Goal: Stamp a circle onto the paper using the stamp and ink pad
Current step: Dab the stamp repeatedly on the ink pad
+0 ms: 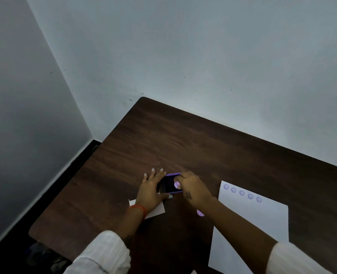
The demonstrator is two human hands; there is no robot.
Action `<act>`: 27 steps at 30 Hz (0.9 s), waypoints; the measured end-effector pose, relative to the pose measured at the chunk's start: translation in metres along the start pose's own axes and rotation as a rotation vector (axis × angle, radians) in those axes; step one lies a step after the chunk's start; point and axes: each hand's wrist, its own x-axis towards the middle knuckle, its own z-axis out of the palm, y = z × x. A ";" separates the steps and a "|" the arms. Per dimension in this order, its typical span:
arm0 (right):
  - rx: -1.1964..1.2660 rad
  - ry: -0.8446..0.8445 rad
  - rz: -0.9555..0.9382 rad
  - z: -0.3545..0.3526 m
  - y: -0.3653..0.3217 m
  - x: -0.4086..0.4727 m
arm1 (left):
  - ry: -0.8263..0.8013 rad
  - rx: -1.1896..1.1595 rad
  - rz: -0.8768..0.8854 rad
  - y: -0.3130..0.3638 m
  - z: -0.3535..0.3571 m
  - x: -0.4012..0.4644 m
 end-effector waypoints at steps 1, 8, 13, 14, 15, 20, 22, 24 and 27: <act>-0.036 -0.018 -0.012 0.000 0.000 0.001 | -0.001 0.002 -0.002 -0.001 0.000 0.000; -0.008 0.150 0.089 0.018 -0.009 0.002 | 0.012 0.005 -0.001 -0.003 0.003 0.001; -0.036 0.031 -0.046 0.002 0.008 0.006 | 0.015 -0.010 0.012 -0.001 0.001 0.001; -0.033 0.041 -0.046 0.003 0.006 0.006 | 0.016 -0.018 0.011 0.000 0.001 0.000; -0.011 0.063 -0.022 0.004 0.003 0.006 | 0.016 -0.021 0.007 0.001 0.000 0.000; 0.314 0.184 0.131 -0.002 0.002 0.003 | 0.008 -0.006 -0.006 0.005 -0.003 -0.002; 0.323 0.203 0.163 -0.007 0.012 0.004 | 0.005 -0.010 -0.003 0.006 -0.004 -0.003; 0.216 0.116 0.174 -0.005 0.017 0.007 | 0.007 -0.019 -0.002 0.006 -0.004 -0.003; 0.034 0.047 0.106 0.008 0.021 0.006 | 0.007 -0.020 -0.004 0.004 -0.003 -0.002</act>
